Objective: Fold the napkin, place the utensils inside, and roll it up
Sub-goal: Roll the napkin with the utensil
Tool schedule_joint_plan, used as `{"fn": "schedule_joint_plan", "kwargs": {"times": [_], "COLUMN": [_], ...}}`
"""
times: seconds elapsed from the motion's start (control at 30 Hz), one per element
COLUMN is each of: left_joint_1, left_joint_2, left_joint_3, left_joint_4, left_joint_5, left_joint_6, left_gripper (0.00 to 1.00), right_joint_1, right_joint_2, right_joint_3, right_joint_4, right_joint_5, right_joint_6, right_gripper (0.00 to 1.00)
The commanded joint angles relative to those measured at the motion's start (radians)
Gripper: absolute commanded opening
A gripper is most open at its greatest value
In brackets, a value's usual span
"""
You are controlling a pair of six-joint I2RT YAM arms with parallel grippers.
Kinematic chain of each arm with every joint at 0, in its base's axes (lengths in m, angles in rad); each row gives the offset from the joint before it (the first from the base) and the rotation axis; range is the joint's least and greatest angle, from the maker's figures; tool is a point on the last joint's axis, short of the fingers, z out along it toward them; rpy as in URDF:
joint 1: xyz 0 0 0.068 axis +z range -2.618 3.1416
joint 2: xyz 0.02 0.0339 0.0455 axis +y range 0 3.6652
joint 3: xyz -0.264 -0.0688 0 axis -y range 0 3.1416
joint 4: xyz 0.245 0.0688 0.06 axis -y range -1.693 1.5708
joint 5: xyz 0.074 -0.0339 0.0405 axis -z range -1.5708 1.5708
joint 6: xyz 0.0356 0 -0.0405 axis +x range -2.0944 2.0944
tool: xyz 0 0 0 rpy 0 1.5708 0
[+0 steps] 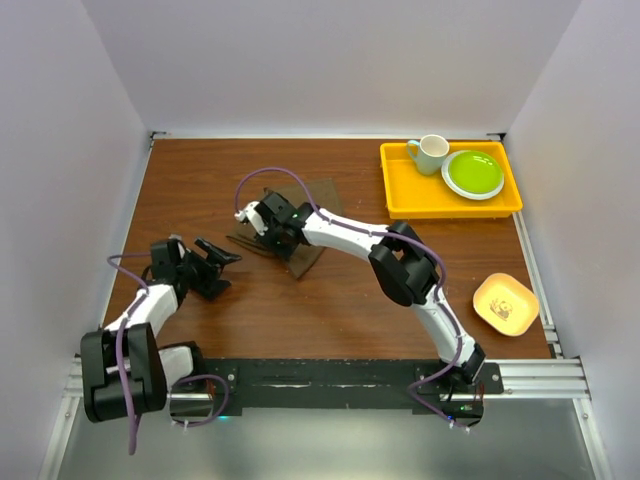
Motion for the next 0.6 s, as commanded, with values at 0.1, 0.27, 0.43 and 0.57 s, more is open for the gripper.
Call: {"fn": "schedule_joint_plan", "kwargs": {"times": [0.1, 0.27, 0.43, 0.57], "left_joint_1": [-0.091, -0.157, -0.181, -0.192], "left_joint_2": [0.133, 0.263, 0.372, 0.481], "left_joint_3": [0.01, 0.024, 0.112, 0.221], "left_joint_4": [0.319, 0.418, 0.41, 0.301], "left_joint_5": [0.061, 0.0, -0.058, -0.069], "left_joint_6": [-0.151, -0.226, -0.24, -0.246], "left_gripper": [0.89, 0.9, 0.9, 0.86], "right_joint_1": [-0.029, -0.035, -0.036, -0.036], "right_joint_2": [0.019, 0.019, 0.018, 0.018], "right_joint_3": [-0.035, -0.035, -0.037, -0.032], "right_joint_4": [-0.085, -0.08, -0.08, -0.08], "right_joint_5": [-0.165, -0.216, -0.219, -0.222], "right_joint_6": [0.028, 0.033, 0.033, 0.031], "right_gripper": [0.16, 0.15, 0.16, 0.17]}}
